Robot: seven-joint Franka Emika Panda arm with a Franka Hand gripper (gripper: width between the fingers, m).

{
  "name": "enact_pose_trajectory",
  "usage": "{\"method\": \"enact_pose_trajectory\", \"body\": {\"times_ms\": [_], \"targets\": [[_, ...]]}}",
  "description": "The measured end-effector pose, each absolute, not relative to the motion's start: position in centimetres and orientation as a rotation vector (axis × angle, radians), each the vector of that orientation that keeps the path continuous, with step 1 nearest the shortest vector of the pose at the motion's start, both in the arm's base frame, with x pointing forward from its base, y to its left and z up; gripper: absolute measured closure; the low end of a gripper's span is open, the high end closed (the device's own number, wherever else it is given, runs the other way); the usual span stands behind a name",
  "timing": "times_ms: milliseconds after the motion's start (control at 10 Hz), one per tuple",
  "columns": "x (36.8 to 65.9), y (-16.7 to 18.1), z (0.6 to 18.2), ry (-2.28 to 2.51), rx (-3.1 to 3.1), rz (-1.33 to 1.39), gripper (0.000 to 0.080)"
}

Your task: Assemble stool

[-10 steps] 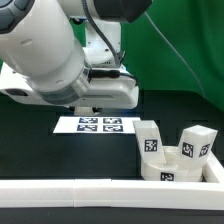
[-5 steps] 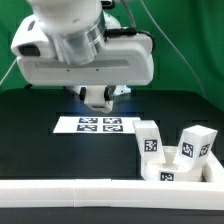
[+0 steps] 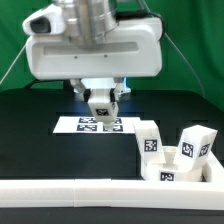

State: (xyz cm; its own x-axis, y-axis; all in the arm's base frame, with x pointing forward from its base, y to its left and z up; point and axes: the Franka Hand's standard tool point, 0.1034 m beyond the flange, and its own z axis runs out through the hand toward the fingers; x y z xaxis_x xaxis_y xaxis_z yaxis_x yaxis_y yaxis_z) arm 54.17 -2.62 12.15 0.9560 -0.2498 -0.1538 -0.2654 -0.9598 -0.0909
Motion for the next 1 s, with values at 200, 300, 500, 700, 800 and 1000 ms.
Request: {"method": "enact_pose_trajectory", "body": {"times_ms": [200, 300, 500, 700, 800, 1000], "targets": [[55.0, -0.2, 14.0, 0.471, -3.01, -0.143, 0.0464], [54.2, -0.3, 13.5, 0.444, -3.021, -0.183, 0.0464], [54.6, 0.1, 13.4, 0.449, -3.025, -0.338, 0.0464], [55.0, 3.1, 14.0, 0.389, -3.027, -0.34, 0.0464], [55.4, 5.0, 14.4, 0.354, -3.036, -0.322, 0.0464], [56.1, 6.4, 14.7, 0.396, -3.015, -0.316, 0.0464]]}}
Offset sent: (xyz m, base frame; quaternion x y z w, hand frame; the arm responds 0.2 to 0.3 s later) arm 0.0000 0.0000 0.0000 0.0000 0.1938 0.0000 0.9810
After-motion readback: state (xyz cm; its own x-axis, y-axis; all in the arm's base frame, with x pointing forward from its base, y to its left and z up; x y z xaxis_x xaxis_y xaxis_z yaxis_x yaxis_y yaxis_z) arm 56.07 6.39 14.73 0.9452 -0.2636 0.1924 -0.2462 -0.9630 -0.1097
